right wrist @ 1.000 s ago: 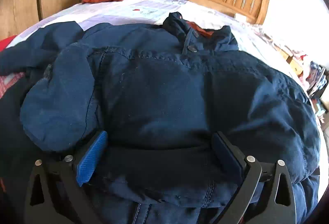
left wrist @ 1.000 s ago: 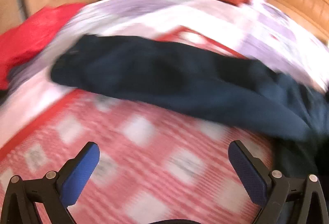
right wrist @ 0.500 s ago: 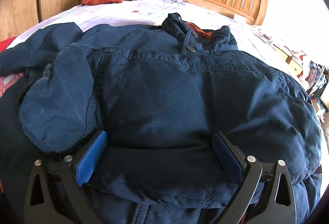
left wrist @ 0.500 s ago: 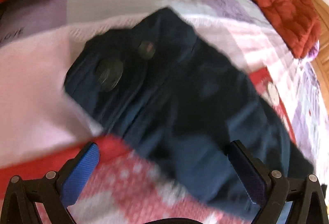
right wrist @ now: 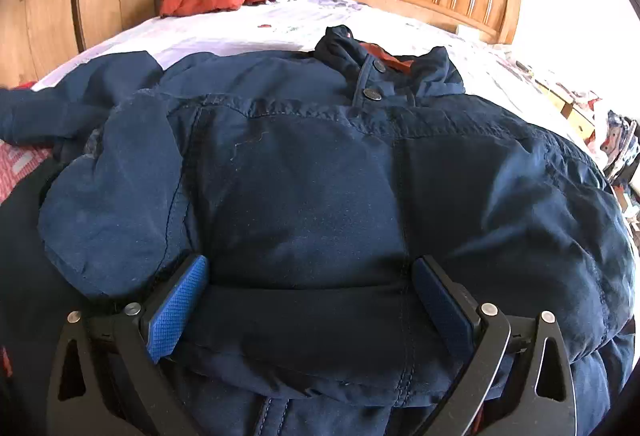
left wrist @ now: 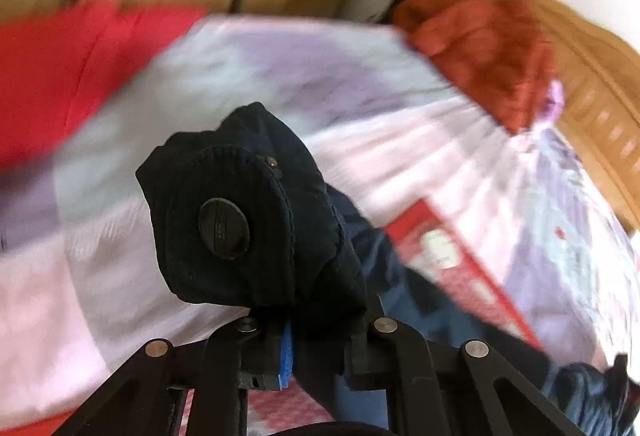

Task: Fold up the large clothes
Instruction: 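Grasp the other sleeve cuff with the left tool and lift it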

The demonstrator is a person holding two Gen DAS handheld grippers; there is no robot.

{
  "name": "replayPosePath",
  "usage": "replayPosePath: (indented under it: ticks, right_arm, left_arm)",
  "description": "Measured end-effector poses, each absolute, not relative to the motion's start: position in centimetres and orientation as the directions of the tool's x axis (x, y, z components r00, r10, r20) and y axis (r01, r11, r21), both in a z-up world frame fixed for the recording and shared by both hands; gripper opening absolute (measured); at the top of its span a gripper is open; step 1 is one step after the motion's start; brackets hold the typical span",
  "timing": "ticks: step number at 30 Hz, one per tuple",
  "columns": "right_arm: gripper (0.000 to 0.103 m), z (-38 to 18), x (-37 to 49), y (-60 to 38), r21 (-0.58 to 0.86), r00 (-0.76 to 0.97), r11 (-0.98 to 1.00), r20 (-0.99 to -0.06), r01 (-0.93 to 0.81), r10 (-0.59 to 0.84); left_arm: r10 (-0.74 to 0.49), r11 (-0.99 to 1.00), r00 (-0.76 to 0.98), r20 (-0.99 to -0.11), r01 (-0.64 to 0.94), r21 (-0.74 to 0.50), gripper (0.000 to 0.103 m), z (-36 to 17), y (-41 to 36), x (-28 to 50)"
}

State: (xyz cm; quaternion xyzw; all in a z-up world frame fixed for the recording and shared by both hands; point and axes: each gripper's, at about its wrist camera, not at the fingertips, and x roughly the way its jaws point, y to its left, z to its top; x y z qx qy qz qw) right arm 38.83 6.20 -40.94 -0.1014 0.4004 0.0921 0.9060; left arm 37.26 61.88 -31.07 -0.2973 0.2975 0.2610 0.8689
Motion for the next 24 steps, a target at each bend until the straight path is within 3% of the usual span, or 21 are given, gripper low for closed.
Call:
replayPosePath:
  ticks: [6, 14, 17, 24]
  right_arm:
    - [0.103, -40.9, 38.9, 6.1, -0.094, 0.660, 0.964, -0.745, -0.249, 0.098]
    - [0.103, -40.6, 39.6, 6.2, -0.081, 0.621, 0.963, -0.777, -0.257, 0.100]
    - [0.102, -38.4, 39.7, 5.1, -0.006, 0.577, 0.963, -0.802, -0.270, 0.157]
    - [0.102, -30.7, 33.2, -5.3, 0.026, 0.729, 0.983, -0.667, -0.182, 0.153]
  left_arm:
    - [0.220, 0.853, 0.807, -0.548, -0.432, -0.293, 0.010, -22.0, 53.6, 39.2]
    - [-0.091, 0.938, 0.875, -0.476, -0.085, -0.335, 0.010, -14.7, 35.4, 44.0]
    - [-0.179, 0.944, 0.861, -0.476, 0.014, -0.330, 0.010, -14.6, 28.4, 45.2]
    - [-0.327, 0.940, 0.752, -0.572, 0.199, -0.276, 0.009, -20.7, 10.6, 46.1]
